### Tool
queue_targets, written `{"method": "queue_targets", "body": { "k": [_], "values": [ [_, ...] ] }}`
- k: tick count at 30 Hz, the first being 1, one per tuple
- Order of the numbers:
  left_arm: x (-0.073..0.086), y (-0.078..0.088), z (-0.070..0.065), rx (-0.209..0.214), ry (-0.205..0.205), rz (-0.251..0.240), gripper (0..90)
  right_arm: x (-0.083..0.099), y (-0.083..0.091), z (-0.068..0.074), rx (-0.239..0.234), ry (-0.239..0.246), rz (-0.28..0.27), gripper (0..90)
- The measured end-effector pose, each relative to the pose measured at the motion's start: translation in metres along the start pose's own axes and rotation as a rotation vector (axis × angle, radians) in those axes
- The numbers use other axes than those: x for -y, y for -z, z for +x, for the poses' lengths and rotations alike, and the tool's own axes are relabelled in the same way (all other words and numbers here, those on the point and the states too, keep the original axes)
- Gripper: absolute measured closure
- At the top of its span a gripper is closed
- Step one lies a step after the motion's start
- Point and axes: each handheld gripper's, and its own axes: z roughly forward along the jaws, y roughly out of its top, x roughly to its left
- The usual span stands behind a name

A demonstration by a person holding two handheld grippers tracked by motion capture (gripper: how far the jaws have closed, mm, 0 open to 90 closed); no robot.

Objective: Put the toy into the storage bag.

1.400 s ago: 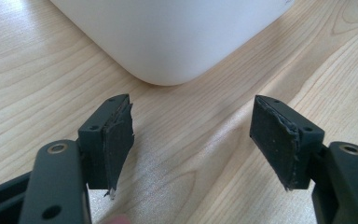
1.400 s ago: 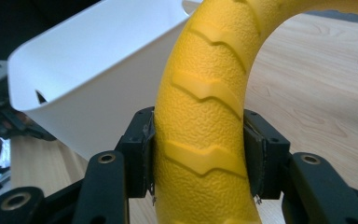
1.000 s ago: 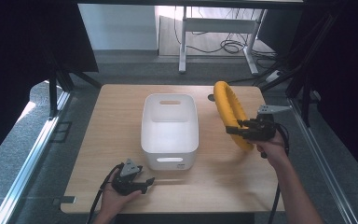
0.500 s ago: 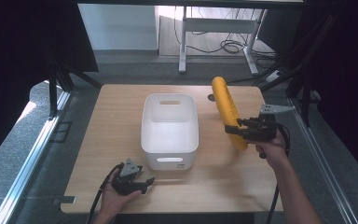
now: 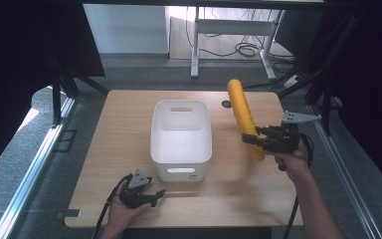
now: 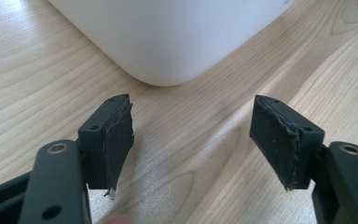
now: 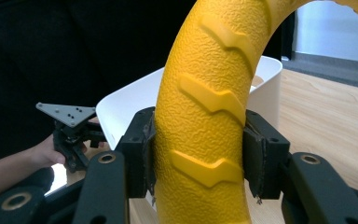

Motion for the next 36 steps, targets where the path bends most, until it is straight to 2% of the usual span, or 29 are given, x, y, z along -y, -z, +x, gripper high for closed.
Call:
{"method": "queue_targets", "body": {
  "k": [9,17,27,36],
  "values": [
    [0.000,0.000,0.000,-0.001,0.001,-0.001,30.0,-0.002,0.001,0.012,-0.022,0.019,-0.017,51.4],
    [0.000,0.001,0.000,-0.003,0.003,-0.006,30.1,-0.002,0.000,0.015,-0.034,0.020,-0.029,51.4],
    [0.000,0.000,-0.001,-0.002,0.006,-0.004,30.1,-0.011,0.000,0.025,-0.063,0.035,-0.059,51.4],
    [0.000,0.001,-0.001,-0.004,0.006,-0.007,30.0,-0.017,-0.003,0.030,-0.078,0.030,-0.071,51.4]
  ]
}}
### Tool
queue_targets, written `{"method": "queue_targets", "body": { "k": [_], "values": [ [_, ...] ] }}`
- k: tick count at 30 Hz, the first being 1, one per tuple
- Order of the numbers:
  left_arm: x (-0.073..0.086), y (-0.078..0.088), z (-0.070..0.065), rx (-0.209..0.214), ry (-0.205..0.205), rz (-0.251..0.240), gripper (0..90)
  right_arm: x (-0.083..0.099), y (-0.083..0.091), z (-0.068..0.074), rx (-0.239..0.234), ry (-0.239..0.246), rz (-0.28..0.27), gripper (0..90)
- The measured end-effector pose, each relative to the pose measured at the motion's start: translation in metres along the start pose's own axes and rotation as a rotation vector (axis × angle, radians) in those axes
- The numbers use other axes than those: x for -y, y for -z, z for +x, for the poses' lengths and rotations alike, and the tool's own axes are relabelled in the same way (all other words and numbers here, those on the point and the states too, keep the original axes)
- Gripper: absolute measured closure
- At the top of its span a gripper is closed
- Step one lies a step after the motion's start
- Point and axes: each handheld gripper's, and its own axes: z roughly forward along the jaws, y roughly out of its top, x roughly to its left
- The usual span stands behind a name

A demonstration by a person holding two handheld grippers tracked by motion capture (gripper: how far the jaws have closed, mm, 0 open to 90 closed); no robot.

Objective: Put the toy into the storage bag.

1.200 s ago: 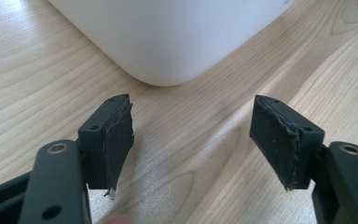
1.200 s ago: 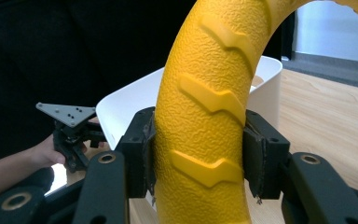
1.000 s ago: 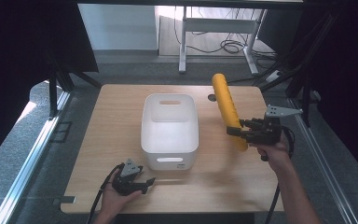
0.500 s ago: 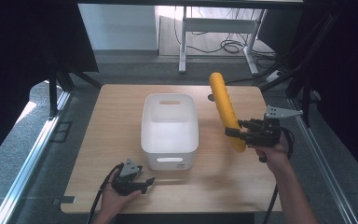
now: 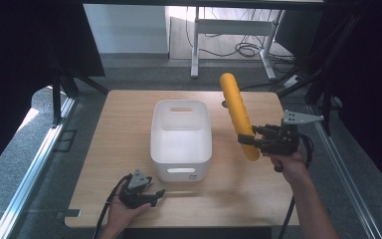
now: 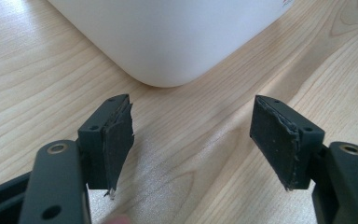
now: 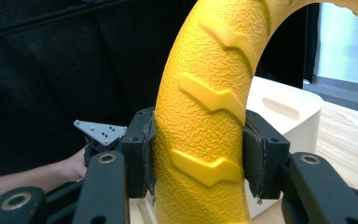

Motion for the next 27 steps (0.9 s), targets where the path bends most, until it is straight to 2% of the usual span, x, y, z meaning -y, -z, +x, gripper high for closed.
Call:
{"method": "queue_targets", "body": {
  "k": [21,27],
  "values": [
    [0.000,-0.001,-0.001,0.006,0.001,0.002,30.0,-0.018,-0.009,0.012,-0.035,0.029,-0.025,51.4],
    [0.000,-0.001,-0.001,0.006,0.002,0.002,30.0,-0.029,-0.015,0.019,-0.047,0.047,-0.030,51.4]
  ]
}}
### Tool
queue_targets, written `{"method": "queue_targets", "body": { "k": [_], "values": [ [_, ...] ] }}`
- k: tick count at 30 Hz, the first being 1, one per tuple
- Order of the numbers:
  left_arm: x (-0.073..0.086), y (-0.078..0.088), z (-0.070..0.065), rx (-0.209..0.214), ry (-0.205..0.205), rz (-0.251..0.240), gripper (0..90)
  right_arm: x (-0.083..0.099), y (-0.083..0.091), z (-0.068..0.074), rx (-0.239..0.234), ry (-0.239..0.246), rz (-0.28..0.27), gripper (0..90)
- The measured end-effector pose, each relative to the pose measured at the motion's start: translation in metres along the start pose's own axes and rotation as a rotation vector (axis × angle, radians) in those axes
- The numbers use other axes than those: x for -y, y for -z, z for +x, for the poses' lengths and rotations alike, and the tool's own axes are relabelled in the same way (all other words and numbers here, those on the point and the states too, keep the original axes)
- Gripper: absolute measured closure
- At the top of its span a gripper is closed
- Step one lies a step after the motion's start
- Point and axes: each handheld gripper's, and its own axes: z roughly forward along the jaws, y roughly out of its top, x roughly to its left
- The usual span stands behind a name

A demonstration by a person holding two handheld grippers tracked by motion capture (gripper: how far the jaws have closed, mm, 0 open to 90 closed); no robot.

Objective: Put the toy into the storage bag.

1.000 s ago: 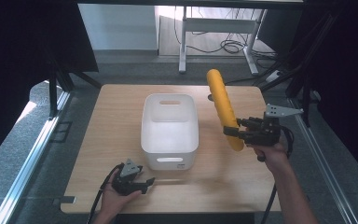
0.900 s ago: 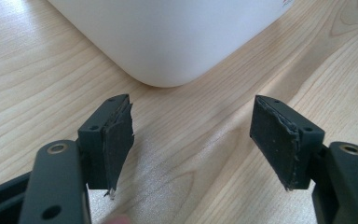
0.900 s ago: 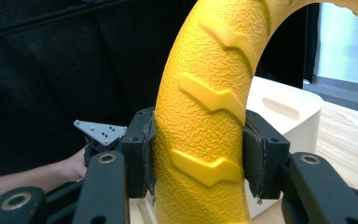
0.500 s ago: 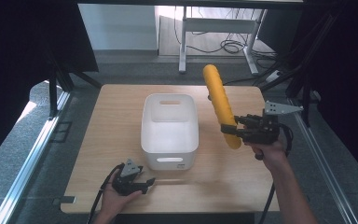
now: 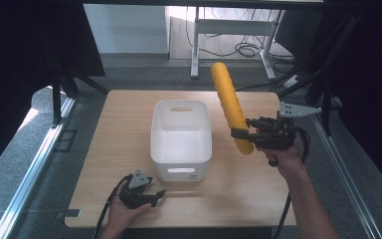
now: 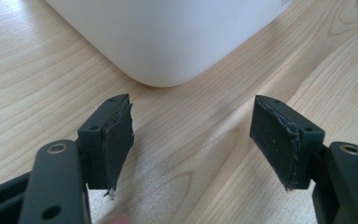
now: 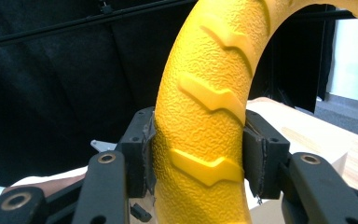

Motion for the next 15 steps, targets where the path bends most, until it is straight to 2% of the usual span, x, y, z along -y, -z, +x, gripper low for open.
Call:
{"method": "queue_targets", "body": {
  "k": [15],
  "values": [
    [0.000,0.000,0.000,0.002,-0.001,0.004,29.9,-0.019,-0.013,0.010,-0.021,0.033,-0.008,51.3]
  ]
}}
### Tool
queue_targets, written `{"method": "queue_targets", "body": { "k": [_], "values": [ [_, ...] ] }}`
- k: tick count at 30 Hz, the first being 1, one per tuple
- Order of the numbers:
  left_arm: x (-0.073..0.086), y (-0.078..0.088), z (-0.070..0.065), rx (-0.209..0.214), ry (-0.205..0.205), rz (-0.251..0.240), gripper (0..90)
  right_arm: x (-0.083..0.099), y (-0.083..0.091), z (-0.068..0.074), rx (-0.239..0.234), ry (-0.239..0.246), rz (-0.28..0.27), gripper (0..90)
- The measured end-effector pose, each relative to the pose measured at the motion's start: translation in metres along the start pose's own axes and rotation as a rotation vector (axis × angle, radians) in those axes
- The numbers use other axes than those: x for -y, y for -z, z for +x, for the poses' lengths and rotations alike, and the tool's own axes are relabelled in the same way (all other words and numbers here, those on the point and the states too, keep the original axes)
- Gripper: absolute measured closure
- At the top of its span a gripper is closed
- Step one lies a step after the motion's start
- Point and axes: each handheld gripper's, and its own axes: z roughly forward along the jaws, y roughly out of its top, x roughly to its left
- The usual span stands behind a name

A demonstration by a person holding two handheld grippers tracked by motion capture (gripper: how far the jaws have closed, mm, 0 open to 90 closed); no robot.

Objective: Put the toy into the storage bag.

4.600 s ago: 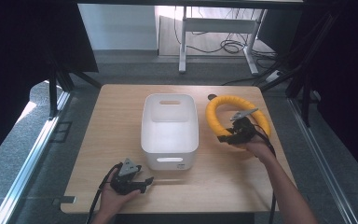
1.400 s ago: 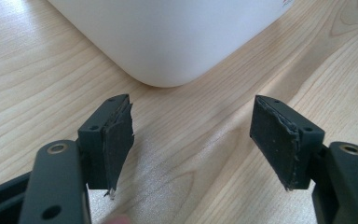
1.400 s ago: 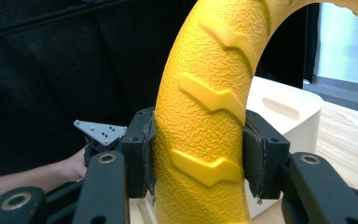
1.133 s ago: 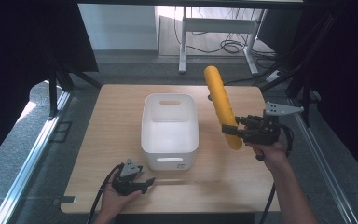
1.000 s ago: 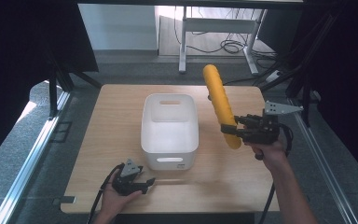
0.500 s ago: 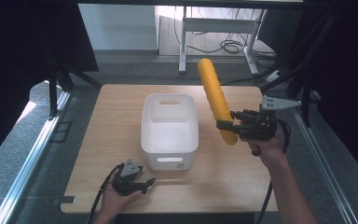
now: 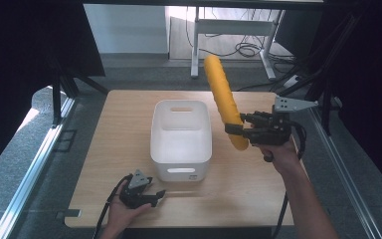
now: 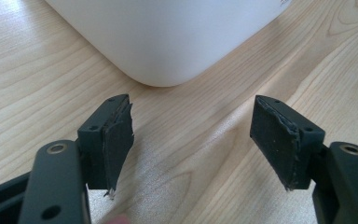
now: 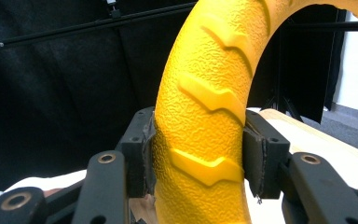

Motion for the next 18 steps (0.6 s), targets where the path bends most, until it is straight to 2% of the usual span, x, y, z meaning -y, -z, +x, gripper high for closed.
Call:
{"method": "queue_targets", "body": {
  "k": [13,18],
  "values": [
    [0.000,0.000,0.000,0.002,-0.001,0.001,29.9,-0.007,-0.013,0.003,-0.023,0.010,0.002,51.3],
    [0.000,0.000,0.000,0.001,0.001,-0.002,29.9,-0.012,-0.021,0.007,-0.049,0.011,0.000,51.4]
  ]
}}
